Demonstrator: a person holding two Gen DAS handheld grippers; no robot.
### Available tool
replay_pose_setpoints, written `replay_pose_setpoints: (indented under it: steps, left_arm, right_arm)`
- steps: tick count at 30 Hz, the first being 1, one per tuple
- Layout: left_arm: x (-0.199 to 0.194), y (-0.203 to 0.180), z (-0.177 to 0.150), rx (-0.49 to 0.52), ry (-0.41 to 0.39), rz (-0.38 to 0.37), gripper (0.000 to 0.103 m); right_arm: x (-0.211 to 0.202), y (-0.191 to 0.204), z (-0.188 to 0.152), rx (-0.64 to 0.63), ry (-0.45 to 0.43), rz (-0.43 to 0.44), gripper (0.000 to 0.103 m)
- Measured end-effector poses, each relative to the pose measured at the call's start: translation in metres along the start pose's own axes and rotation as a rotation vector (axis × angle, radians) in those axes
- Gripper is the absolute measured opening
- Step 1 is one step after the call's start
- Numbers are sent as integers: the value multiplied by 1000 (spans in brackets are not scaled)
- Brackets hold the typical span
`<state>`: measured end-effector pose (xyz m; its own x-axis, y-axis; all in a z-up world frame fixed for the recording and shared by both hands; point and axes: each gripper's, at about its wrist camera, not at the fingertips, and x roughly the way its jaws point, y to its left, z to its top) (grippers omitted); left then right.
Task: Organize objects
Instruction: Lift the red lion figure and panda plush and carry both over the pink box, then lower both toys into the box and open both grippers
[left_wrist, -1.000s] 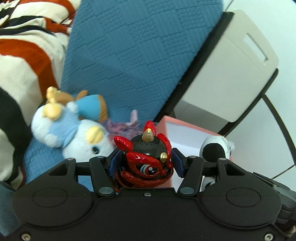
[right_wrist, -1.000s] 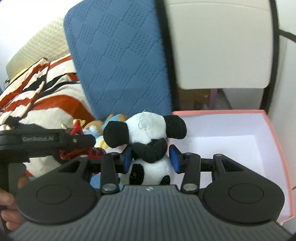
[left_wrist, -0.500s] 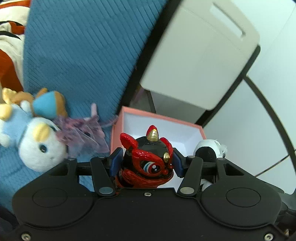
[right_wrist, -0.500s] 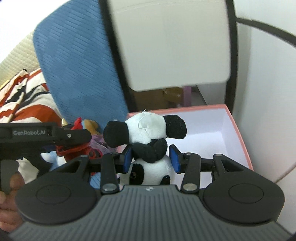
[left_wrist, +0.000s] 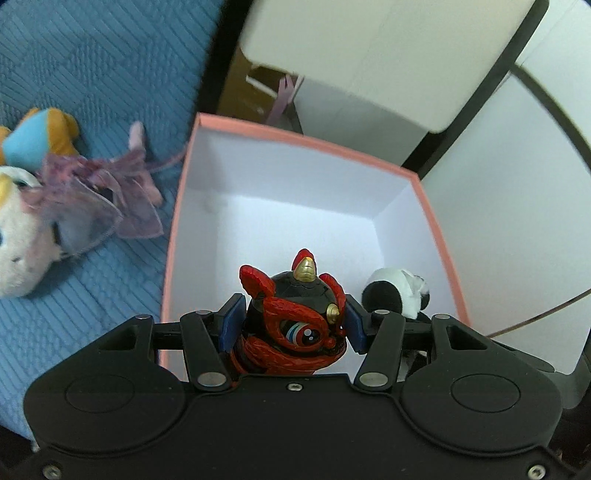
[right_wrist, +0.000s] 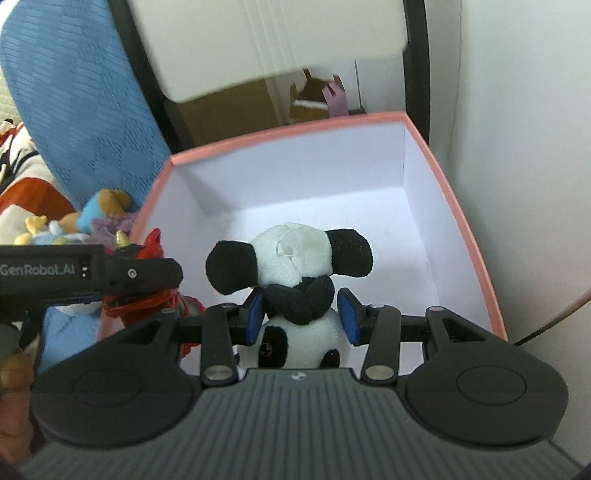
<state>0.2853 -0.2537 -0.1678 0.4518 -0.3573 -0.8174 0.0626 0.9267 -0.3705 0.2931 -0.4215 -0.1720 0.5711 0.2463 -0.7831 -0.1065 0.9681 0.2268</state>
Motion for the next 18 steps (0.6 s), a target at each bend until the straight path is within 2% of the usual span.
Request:
replay_pose_setpoints:
  steps: [9,13,16,18]
  left_arm:
    - [44,-6,-8,7,78,21,53]
    - [50,-8,-10,22,74,36,52]
    - [47,-11,-9,32,65,19,49]
    - [44,-14,-7,46,61,27,55]
  right_arm:
    - [35,-20,-5,25,62,2,46]
    - [34,-25,-2,39,53,13,45]
    - [32,-26,-1,23,41,2,45]
    - [31,-27,0,27,48,-1,45]
